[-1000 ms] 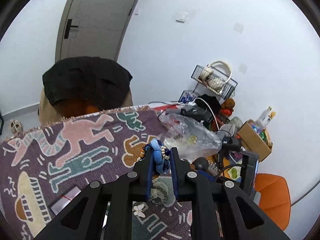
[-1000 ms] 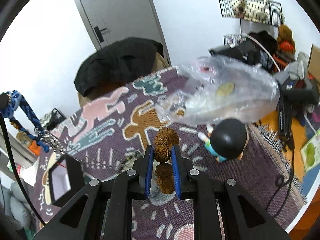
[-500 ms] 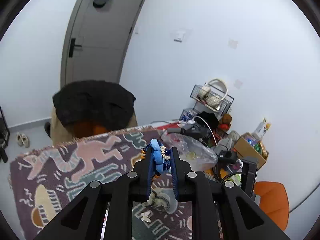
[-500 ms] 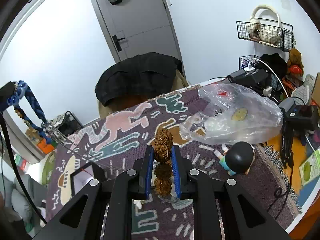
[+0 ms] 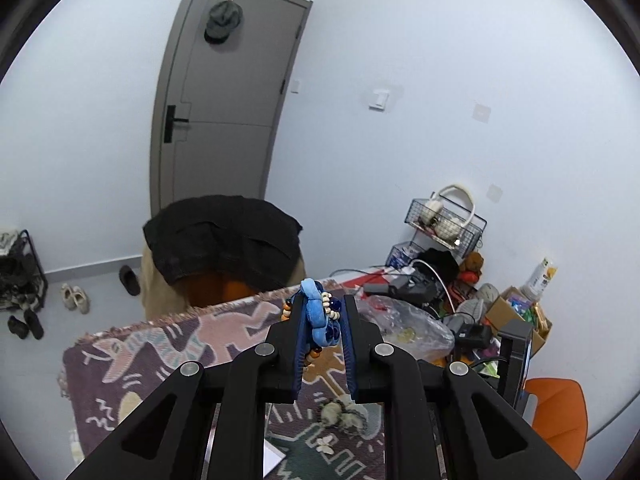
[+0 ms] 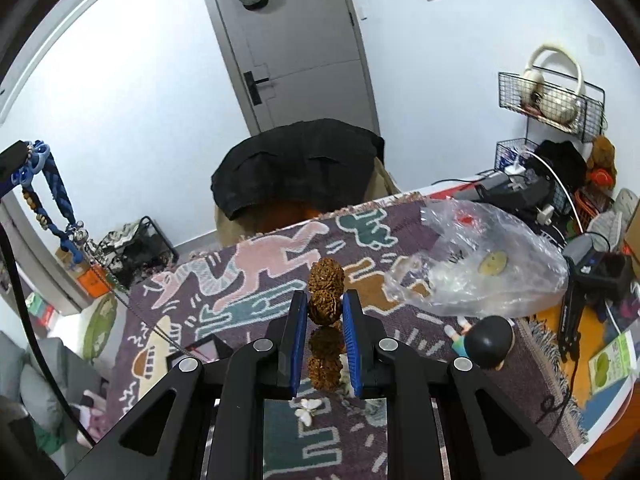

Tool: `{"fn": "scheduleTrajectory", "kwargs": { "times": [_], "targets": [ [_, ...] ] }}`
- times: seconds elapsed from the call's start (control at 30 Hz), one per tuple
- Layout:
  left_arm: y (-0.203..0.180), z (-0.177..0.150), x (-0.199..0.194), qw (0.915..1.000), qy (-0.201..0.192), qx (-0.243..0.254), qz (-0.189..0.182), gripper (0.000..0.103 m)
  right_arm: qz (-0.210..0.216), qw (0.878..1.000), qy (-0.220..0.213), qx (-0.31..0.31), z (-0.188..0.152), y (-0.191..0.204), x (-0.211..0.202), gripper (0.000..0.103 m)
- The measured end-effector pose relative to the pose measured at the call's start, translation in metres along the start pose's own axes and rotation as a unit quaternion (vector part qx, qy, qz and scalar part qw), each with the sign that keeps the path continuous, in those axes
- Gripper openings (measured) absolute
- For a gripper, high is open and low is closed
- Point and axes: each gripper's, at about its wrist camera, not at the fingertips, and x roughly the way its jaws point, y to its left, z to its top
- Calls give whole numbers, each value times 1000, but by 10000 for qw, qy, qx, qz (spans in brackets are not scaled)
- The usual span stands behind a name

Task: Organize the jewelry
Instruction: 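Lift both items and lower the blue keychain into the black box with the left tool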

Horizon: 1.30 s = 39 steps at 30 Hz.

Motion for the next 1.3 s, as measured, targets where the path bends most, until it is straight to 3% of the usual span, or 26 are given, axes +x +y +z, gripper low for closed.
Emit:
{"fn": "scheduleTrajectory", "kwargs": {
  "times": [0.33, 0.63, 1.0, 1.3],
  "targets": [
    [2, 33, -49, 9988, -351, 142, 310, 17, 132, 9995, -148, -239, 24, 32, -15, 18],
    [3, 34, -60, 9982, -355, 247, 421, 17, 300, 9985, -250, -396, 36, 56, -24, 18],
    [30, 8, -33, 9989, 26, 44, 457, 17, 526, 9972, -74, -536, 26, 75, -12, 18],
    [57, -65, 30, 9943, 962, -283, 376, 17, 564, 9965, 141, -599, 17, 85, 6, 18]
  ]
}}
